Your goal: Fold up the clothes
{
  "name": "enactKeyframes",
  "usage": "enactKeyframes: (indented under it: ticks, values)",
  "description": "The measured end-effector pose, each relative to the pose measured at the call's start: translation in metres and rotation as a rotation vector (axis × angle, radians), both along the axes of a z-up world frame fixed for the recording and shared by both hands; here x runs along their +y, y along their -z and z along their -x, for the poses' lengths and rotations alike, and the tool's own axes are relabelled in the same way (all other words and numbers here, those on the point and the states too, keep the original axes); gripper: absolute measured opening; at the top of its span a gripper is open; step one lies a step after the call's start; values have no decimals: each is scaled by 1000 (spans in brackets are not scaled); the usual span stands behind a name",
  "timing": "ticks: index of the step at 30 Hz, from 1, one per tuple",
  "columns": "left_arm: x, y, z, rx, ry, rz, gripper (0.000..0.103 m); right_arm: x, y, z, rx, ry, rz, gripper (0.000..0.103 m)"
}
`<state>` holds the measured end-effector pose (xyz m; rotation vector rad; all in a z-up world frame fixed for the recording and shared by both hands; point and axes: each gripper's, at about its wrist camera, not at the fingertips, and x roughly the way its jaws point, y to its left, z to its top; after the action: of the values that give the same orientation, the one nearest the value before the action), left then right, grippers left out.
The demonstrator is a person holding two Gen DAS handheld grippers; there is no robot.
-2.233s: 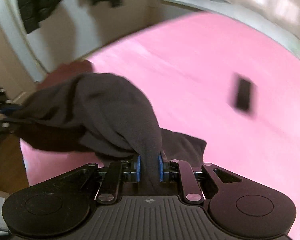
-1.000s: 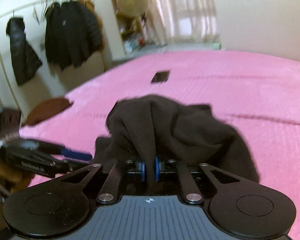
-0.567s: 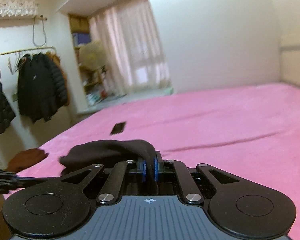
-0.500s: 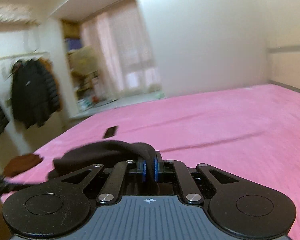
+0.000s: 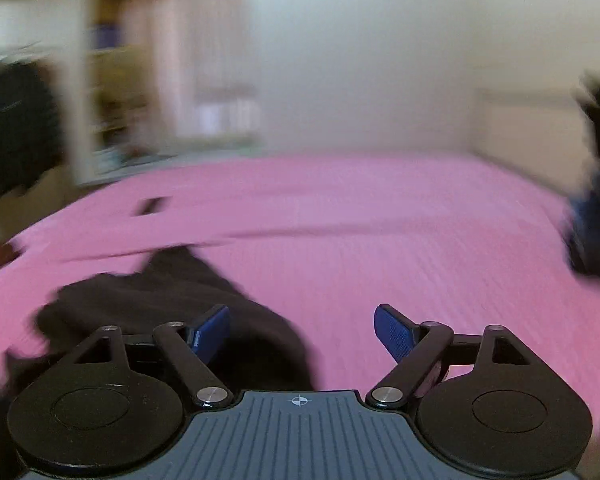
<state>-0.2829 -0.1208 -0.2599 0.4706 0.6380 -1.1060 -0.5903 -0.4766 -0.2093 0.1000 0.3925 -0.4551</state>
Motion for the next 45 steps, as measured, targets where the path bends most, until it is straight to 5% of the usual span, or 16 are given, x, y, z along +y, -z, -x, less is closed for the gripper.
enactKeyframes:
  ticks: [6, 9, 15, 19, 23, 30, 32, 33, 34, 40, 42, 44, 45]
  values:
    - [-51, -14, -26, -169, 145, 9, 42, 77, 28, -72, 225, -395, 331, 82]
    - [-82, -20, -27, -207, 218, 36, 44, 56, 29, -103, 250, -432, 226, 10]
    - [-122, -37, -30, -254, 286, 119, 53, -65, -26, -65, -98, 0, -183, 10]
    - [-150, -38, -27, -277, 333, 141, 62, -124, -2, -27, -106, 295, -353, 10]
    - [-186, -30, -21, -276, 404, 111, 63, -133, 36, 2, -8, 416, -426, 10]
    - [-257, -22, -2, -181, 556, 61, 63, -117, 43, 31, 2, 382, -448, 11]
    - [-279, -20, 9, -161, 607, 51, 63, -122, 36, 23, -19, 365, -433, 31]
    - [-287, -17, 15, -180, 630, 41, 63, -120, 33, 21, -28, 352, -429, 69]
    - [-297, -15, 23, -199, 663, 31, 63, -114, 32, 18, -29, 329, -431, 87]
    - [-366, 3, 64, -261, 859, -97, 59, -84, 49, -14, 9, 177, -494, 87]
    - [-381, 15, 73, -342, 896, -160, 20, -76, 59, -29, 56, 145, -503, 87]
    - [-387, 12, 71, -373, 893, -166, 10, -70, 68, -41, 97, 115, -492, 84]
    - [-389, 6, 67, -373, 879, -150, 6, -70, 70, -42, 101, 109, -494, 47]
